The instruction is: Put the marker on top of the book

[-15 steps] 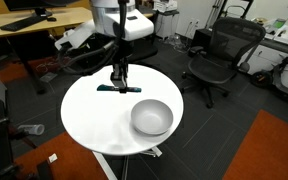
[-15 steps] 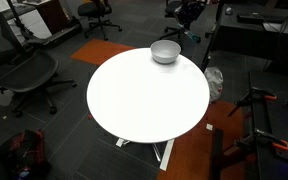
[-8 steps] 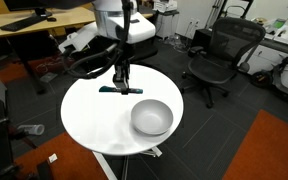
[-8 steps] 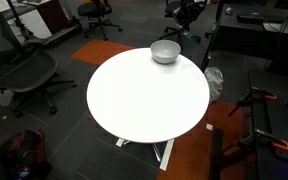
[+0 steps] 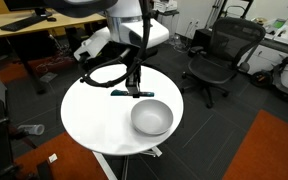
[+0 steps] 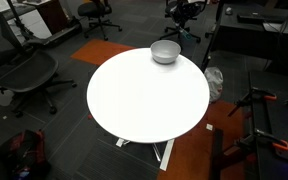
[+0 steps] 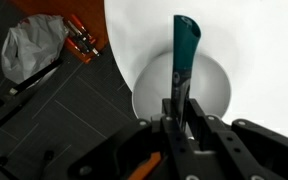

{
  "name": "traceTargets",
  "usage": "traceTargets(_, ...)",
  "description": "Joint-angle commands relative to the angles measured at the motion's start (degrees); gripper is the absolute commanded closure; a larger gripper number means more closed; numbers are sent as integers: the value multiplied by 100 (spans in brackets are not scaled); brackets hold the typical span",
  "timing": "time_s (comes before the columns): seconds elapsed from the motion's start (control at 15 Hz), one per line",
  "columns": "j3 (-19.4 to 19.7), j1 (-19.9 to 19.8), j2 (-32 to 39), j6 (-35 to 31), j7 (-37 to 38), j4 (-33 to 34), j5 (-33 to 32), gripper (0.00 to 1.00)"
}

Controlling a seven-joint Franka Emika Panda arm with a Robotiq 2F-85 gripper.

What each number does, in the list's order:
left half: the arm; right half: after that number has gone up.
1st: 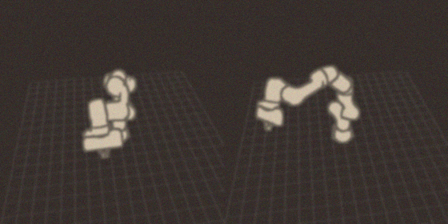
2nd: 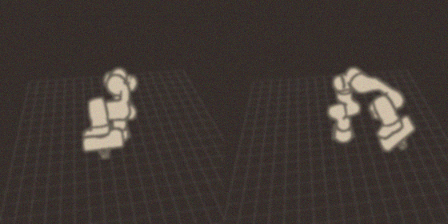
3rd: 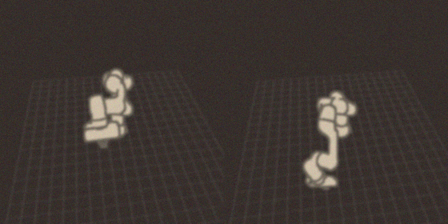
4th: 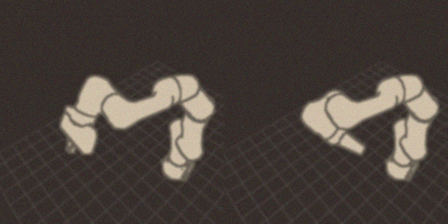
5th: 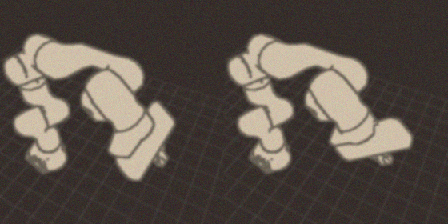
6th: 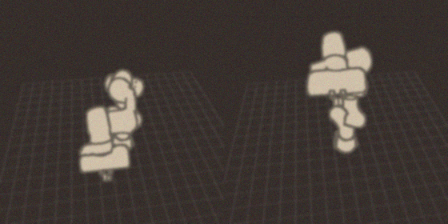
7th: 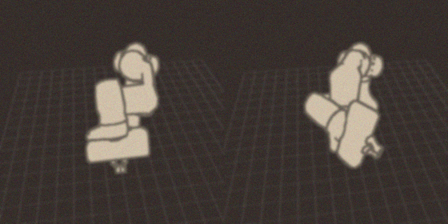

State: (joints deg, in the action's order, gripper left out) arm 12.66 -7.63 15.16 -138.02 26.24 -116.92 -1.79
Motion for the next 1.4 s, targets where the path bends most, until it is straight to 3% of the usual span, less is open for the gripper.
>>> traceTargets(0.0,12,-28,356,40,-115,397,45,95)
traceTargets(0.6,22,-76,1274,-131,-191,1155,124,95)
traceTargets(1.33,-199,-412,2170,-215,-754,2067,819,95)
